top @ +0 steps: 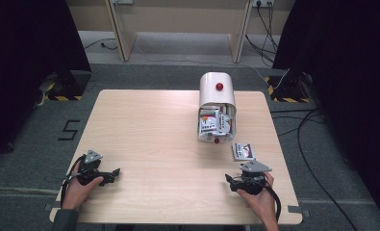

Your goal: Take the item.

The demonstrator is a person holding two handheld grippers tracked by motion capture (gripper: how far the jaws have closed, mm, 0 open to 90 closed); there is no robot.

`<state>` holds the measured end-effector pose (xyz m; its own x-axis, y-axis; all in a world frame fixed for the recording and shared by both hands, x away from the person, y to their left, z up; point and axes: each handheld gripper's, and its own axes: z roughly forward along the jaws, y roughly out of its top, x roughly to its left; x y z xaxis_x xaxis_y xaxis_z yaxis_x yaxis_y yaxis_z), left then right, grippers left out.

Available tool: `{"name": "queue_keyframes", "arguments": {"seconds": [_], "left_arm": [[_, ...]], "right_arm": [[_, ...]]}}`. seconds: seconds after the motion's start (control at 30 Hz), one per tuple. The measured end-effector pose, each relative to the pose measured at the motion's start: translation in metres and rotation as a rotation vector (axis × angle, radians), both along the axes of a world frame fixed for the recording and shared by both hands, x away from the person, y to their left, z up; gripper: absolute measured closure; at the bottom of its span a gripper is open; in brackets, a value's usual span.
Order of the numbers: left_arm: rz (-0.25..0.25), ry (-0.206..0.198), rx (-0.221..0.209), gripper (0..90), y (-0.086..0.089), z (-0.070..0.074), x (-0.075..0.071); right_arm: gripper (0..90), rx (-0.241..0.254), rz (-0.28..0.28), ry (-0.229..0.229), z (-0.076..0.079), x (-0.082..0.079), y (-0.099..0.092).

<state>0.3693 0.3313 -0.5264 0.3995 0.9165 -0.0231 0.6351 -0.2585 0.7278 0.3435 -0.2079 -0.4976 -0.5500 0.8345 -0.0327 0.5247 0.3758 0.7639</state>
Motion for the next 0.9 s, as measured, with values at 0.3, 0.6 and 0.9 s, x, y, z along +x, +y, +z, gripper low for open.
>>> {"name": "queue_keyframes", "arguments": {"seconds": [0.3,0.6,0.9], "left_arm": [[0.0,0.0,0.0,0.0,0.0,0.0,0.0],[0.0,0.0,0.0,0.0,0.0,0.0,0.0],[0.0,0.0,0.0,0.0,0.0,0.0,0.0]], "right_arm": [[26.5,0.0,-0.002,0.01,-0.005,-0.006,-0.004],[21.4,-0.017,-0.005,0.03,-0.01,-0.012,-0.006],[19.5,-0.022,-0.011,0.041,-0.015,-0.019,-0.012]]}}
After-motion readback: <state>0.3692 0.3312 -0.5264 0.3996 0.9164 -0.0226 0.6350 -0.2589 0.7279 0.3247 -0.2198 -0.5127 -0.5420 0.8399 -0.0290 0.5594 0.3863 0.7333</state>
